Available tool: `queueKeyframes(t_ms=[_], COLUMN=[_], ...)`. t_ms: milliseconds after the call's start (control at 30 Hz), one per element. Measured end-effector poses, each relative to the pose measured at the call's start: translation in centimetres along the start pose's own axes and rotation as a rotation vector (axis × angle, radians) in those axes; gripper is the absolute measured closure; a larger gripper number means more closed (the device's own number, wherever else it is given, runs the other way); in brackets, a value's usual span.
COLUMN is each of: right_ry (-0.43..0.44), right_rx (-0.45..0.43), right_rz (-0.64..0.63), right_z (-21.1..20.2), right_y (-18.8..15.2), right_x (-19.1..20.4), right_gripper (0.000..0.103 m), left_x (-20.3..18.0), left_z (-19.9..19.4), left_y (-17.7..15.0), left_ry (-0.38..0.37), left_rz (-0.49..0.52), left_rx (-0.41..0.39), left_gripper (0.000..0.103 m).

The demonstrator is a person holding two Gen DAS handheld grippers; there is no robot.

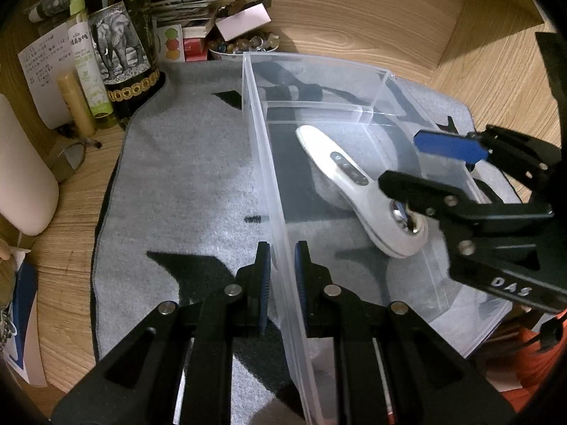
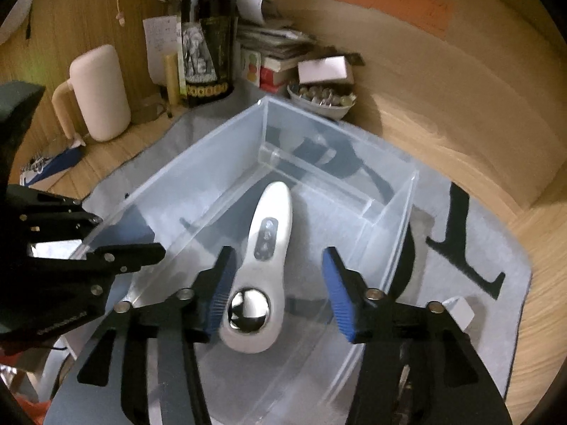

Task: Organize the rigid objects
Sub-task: 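Carry the white device into the clear box and open the right tool, then move the right tool to the silver cylinder and grasp it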

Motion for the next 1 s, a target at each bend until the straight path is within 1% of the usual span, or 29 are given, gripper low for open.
queueKeyframes(t_ms=[133,267,367,567,733,867,1000], right_ry=[-0.005,-0.024,-0.056,-0.151,-0.242,-0.292,-0.316], right_rx=[-0.039,-0.085,-0.126,-0.191,-0.226,-0.213,-0.158], right_rz=[0.020,0.048,0.076,0.151,0.224,0.264,0.306], right_z=[-1.2,-2.7,-4.2,-7.5,-10.1,-10.7,-9.9], right_y=[0.5,1.1,1.4,1.2,-0.3,-2.1,-4.7], right_x=[-0.7,-2.1,-3.7,-8.5,-12.9,-15.3,-17.2], right_gripper=[0.051,0.042,0.040,0.038,0.033,0.032,0.032], left_x=[0.0,0.0,0.0,0.0,-0.1,0.0,0.0], left_z=[0.0,-0.1,-0.2,-0.2,-0.1,0.0,-0.1], left_y=[-0.1,-0.1,0.0,0.1,0.1,0.1,0.0], left_ry=[0.001,0.005,0.006,0.011,0.018,0.025,0.026], left_rz=[0.001,0.003,0.000,-0.001,-0.006,-0.007,-0.014], left_rx=[0.000,0.000,0.001,0.003,0.007,0.008,0.010], left_gripper=[0.090,0.090,0.091,0.091,0.091,0.091,0.091])
Point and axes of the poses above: each gripper's, at about its wrist camera, not at the fingertips, and z roughly the way its jaws point, x to its left, y to its top, the point moved 10 cm from there along z, roughly the way its jaws point, and after that the axes turned 6 degrees about z, right-handed, at the moved point
